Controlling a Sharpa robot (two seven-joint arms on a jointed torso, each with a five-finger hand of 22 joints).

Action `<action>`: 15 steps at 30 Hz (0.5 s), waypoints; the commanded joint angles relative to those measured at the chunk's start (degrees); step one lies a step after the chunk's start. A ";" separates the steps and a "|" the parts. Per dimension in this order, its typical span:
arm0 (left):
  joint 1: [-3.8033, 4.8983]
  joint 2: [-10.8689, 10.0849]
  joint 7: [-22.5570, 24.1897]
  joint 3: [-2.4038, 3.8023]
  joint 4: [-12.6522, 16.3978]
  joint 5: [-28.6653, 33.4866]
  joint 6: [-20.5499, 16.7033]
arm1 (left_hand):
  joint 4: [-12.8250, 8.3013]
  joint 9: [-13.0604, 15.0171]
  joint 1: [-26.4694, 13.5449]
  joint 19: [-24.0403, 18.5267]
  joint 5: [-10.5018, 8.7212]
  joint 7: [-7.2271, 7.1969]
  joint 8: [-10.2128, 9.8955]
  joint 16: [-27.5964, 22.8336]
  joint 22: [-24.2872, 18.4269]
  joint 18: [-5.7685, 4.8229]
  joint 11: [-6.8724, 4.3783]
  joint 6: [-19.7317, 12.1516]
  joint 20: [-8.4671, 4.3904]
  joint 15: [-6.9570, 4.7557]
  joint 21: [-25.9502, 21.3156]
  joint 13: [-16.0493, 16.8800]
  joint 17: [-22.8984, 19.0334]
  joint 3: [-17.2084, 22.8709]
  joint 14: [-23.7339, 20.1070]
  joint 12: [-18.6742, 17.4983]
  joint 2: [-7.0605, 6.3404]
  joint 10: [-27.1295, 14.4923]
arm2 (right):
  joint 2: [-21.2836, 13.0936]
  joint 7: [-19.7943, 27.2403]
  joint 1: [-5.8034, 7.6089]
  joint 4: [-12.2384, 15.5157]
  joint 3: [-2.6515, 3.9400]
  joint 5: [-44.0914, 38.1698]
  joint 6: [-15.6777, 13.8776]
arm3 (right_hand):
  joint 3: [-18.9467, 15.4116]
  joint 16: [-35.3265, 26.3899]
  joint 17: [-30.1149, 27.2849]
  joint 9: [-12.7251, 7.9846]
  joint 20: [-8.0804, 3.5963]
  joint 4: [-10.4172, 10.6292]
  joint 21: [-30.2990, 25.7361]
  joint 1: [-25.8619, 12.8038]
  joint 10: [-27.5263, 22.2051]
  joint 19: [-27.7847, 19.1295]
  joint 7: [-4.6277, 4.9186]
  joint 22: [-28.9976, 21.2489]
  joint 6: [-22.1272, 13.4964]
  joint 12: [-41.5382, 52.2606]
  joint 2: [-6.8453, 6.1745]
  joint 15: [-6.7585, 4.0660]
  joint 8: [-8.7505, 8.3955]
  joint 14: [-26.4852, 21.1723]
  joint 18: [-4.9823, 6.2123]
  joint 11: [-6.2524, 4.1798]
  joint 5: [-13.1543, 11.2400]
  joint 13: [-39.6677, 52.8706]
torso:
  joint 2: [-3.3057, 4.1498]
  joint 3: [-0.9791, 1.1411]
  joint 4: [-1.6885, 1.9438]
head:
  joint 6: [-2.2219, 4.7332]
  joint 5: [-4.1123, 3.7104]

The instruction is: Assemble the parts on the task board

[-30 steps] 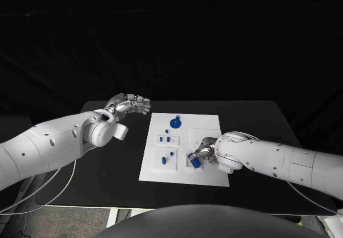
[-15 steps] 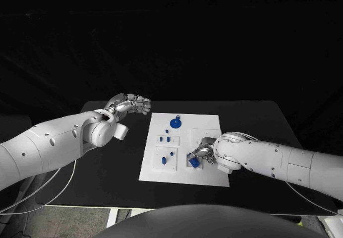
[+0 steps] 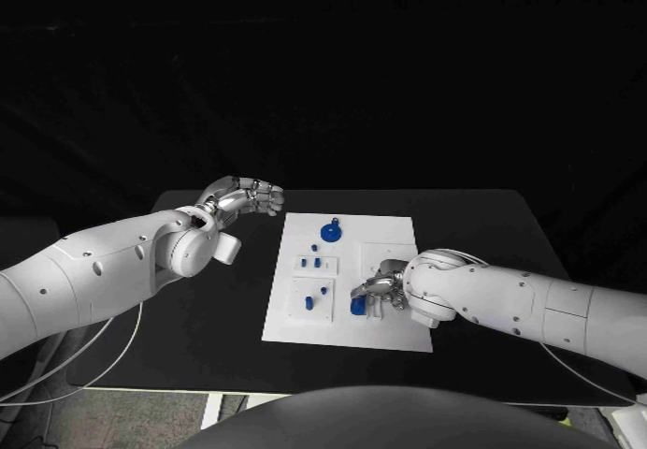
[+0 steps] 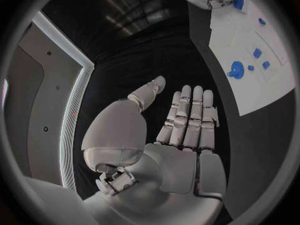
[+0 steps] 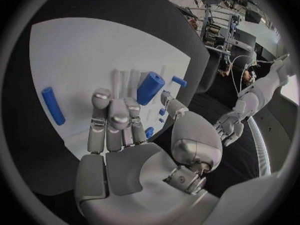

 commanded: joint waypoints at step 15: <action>0.03 -0.31 0.31 0.04 0.13 0.32 0.85 | 0.20 -0.10 -0.60 0.09 0.03 -0.10 0.23 -0.26 1.16 0.60 -0.13 -0.47 0.29 0.12 -0.36 0.00 -0.09 -0.30 0.16 0.14 -0.04 -0.35 | -4.73 3.52 -0.05 6.65 0.42 -0.68 -1.43 | -2.14 -0.53 0.33 0.42 -0.77 -3.88 -0.25 0.77 0.18 -0.01 0.54 0.93 1.50 0.02 0.57 -0.49 -0.45 0.03 1.76 -0.16 -0.04 0.63 | -0.01 0.08 -0.06 | 0.00 0.19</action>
